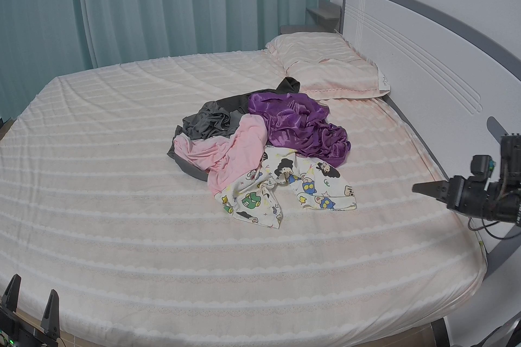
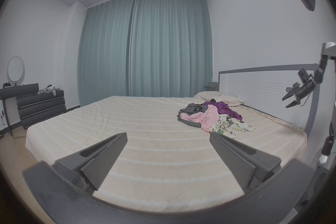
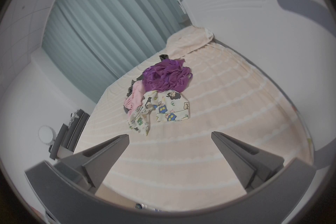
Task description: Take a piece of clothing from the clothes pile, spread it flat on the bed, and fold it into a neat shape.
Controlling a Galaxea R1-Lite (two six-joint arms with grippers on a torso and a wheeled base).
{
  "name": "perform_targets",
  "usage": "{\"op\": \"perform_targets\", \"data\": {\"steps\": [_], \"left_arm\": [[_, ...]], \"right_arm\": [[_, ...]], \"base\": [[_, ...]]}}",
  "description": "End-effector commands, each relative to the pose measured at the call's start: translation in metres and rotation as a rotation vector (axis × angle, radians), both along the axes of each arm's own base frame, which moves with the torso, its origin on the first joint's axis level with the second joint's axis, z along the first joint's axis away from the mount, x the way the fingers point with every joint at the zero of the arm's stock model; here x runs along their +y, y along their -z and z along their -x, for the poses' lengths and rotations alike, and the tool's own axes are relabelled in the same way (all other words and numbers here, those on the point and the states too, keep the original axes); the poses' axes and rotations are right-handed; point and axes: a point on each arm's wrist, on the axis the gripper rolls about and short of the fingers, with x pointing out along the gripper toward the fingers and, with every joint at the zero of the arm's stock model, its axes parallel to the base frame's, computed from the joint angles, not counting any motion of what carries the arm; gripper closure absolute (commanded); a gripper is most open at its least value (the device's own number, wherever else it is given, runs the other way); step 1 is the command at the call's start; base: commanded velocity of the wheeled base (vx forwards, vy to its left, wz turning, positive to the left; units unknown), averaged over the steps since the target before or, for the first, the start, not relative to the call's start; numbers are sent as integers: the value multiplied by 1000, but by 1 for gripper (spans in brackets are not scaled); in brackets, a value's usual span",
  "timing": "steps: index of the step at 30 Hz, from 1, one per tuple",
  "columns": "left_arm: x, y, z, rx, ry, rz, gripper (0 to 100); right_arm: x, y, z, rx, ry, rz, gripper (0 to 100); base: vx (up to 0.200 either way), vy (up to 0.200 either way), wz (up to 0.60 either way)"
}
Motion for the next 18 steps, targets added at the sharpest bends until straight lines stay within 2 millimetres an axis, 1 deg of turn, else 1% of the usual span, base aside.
{"op": "perform_targets", "data": {"steps": [1, 2, 3, 9, 10, 12, 13, 14, 15, 16, 18], "left_arm": [[0, 5, 0, 1, -1, 0, 0], [0, 5, 0, 1, -1, 0, 0], [0, 5, 0, 1, -1, 0, 0], [0, 5, 0, 1, -1, 0, 0], [0, 5, 0, 1, -1, 0, 0], [0, 5, 0, 1, -1, 0, 0], [0, 5, 0, 1, -1, 0, 0], [0, 5, 0, 1, -1, 0, 0], [0, 5, 0, 1, -1, 0, 0], [0, 5, 0, 1, -1, 0, 0], [0, 5, 0, 1, -1, 0, 0]], "right_arm": [[22, 71, -106, 149, 88, -52, 0], [24, 79, -118, 156, 107, -47, 0], [25, 83, -124, 159, 116, -47, 0], [38, 98, -158, 154, 149, -49, 0], [39, 100, -160, 153, 150, -48, 0], [47, 108, -172, 146, 160, -36, 0], [47, 108, -172, 146, 160, -36, 0], [55, 116, -180, 146, 159, -25, 0], [57, 119, -182, 149, 157, -23, 0], [63, 127, -187, 156, 149, -17, 0], [69, 133, -192, 156, 147, -13, 0]], "base": [[0, 0, 0], [0, 0, 0], [0, 0, 0], [0, 0, 0], [0, 0, 0], [0, 0, 0], [0, 0, 0], [0, 0, 0], [0, 0, 0], [0, 0, 0], [0, 0, 0]]}}
